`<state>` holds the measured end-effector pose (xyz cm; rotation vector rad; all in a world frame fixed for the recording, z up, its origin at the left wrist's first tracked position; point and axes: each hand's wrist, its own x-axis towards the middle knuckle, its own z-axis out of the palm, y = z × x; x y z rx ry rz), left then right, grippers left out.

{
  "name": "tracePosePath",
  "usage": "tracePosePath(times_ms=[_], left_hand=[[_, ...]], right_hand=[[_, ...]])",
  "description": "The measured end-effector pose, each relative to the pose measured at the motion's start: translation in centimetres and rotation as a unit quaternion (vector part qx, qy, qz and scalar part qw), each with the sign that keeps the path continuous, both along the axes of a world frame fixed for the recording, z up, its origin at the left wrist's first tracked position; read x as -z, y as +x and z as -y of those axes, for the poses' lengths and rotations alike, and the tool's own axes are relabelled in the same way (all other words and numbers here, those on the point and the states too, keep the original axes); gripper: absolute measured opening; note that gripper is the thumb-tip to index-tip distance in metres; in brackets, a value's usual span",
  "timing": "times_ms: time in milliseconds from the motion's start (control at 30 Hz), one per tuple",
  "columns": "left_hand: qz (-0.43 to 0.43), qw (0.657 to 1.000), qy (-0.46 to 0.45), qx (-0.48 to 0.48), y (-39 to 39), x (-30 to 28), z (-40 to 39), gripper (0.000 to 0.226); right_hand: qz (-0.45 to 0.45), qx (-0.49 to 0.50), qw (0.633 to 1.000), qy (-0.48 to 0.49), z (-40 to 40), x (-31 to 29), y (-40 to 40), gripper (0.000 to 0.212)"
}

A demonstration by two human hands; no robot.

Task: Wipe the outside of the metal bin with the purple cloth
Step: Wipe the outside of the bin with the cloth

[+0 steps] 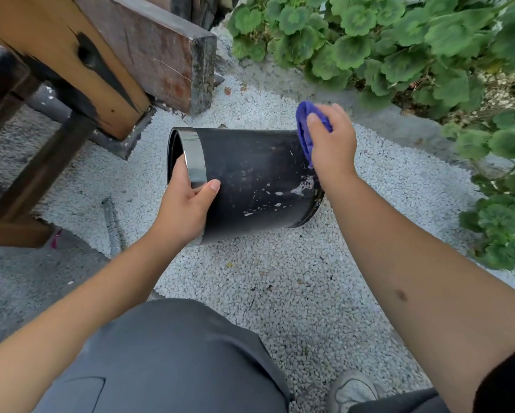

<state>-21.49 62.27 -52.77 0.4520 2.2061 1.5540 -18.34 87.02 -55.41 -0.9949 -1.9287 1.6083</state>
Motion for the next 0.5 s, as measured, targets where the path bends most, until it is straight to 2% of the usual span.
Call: tracePosePath(times_ms=[67, 133, 200, 267, 400, 467, 500], left_hand=[[-0.005, 1.0, -0.001, 0.001, 0.0, 0.1, 0.0, 0.046], [-0.009, 1.0, -0.001, 0.002, -0.2, 0.2, -0.1, 0.045], [-0.008, 1.0, 0.006, 0.004, -0.3, 0.2, -0.3, 0.045], [-0.005, 1.0, 0.014, 0.006, -0.2, 0.2, -0.3, 0.044], [0.002, 1.0, 0.028, -0.002, -0.3, 0.4, -0.5, 0.043], [0.01, 0.999, 0.036, -0.004, -0.3, 0.5, -0.6, 0.042], [0.013, 0.999, 0.039, -0.004, -0.3, 0.4, -0.6, 0.042]], right_hand=[[-0.089, -0.009, 0.976, -0.198, 0.0, -1.8, -0.5, 0.015], [-0.137, -0.057, 0.906, -0.397, -0.1, -3.3, -0.8, 0.023], [-0.117, -0.122, 0.877, -0.449, 0.5, -4.4, -0.9, 0.026], [-0.107, -0.174, 0.893, -0.402, 1.5, -4.9, -1.5, 0.018], [-0.07, -0.172, 0.954, -0.237, 4.3, -5.4, -2.4, 0.019], [-0.013, -0.195, 0.978, -0.073, 5.8, -5.2, -2.4, 0.022], [0.009, -0.204, 0.979, 0.02, 6.6, -5.1, -2.2, 0.027]])
